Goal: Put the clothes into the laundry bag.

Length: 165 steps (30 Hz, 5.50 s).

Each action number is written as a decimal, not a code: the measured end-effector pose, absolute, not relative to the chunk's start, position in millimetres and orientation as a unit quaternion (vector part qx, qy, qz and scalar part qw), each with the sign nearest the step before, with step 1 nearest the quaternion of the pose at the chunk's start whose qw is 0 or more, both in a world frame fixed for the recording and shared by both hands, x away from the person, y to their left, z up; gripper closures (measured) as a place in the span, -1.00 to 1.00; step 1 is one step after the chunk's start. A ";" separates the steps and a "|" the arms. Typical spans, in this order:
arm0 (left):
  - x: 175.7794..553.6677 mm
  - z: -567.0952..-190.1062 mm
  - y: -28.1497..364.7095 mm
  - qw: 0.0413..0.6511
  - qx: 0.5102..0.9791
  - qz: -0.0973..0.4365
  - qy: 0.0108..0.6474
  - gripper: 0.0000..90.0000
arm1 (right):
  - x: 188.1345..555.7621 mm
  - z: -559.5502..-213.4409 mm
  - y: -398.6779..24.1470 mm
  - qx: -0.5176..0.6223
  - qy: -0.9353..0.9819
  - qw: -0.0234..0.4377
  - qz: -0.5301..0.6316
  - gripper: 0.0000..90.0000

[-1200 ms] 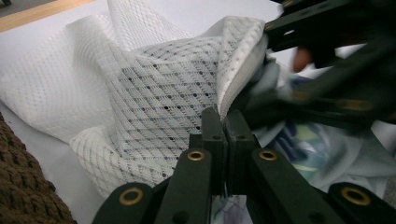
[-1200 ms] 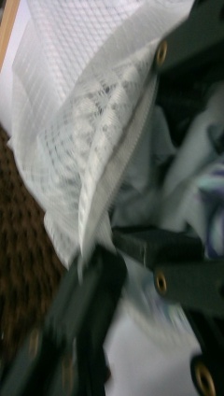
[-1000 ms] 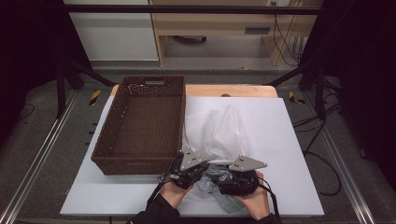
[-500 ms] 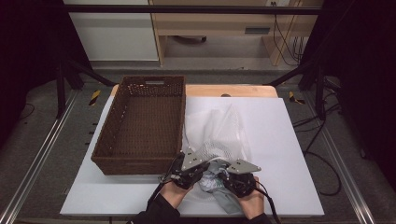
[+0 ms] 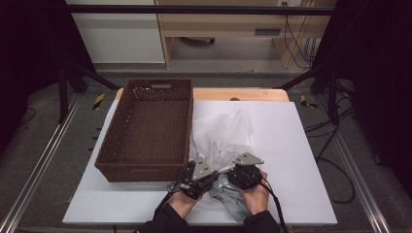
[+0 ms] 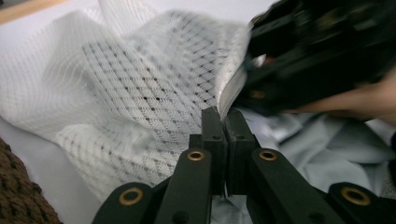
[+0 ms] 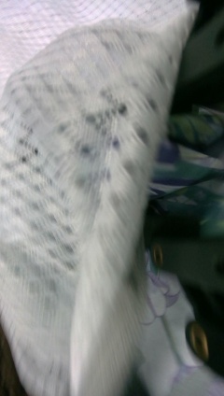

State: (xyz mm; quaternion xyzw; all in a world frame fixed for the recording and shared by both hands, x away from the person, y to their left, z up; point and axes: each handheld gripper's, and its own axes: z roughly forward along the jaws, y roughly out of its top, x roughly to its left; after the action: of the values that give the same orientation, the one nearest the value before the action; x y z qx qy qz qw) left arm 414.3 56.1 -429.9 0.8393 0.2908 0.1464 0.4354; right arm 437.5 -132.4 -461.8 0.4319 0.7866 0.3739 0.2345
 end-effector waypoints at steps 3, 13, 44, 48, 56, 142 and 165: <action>415.8 -431.4 56.2 0.437 0.837 0.149 0.294 0.96 | 422.4 -454.1 -137.9 0.410 0.786 0.214 0.410 -0.32; 416.4 -426.8 61.0 0.444 0.830 0.154 0.299 0.96 | 393.4 -451.6 -153.1 0.389 0.806 0.176 0.411 -0.54; 412.2 -428.4 55.5 0.439 0.838 0.154 0.286 0.96 | 427.7 -456.0 -144.6 0.427 0.773 0.242 0.403 -0.19; 412.8 -425.1 58.8 0.444 0.834 0.158 0.287 0.96 | 408.5 -449.8 -150.5 0.397 0.792 0.201 0.419 -0.51; 411.8 -423.2 58.6 0.445 0.834 0.166 0.280 0.95 | 397.9 -446.9 -150.0 0.384 0.805 0.196 0.408 -0.63; 413.0 -425.9 57.5 0.447 0.835 0.146 0.287 0.95 | 411.5 -477.3 -132.7 0.440 0.786 0.228 0.369 0.67; 412.7 -424.4 58.5 0.448 0.836 0.142 0.283 0.95 | 433.1 -470.6 -138.8 0.452 0.751 0.249 0.411 -0.19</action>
State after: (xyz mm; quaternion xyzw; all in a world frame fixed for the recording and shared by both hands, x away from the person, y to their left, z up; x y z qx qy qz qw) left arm 412.7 58.5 -424.4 0.8361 0.2829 0.1418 0.4482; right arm 433.1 -138.8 -470.6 0.4523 0.7514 0.4105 0.2494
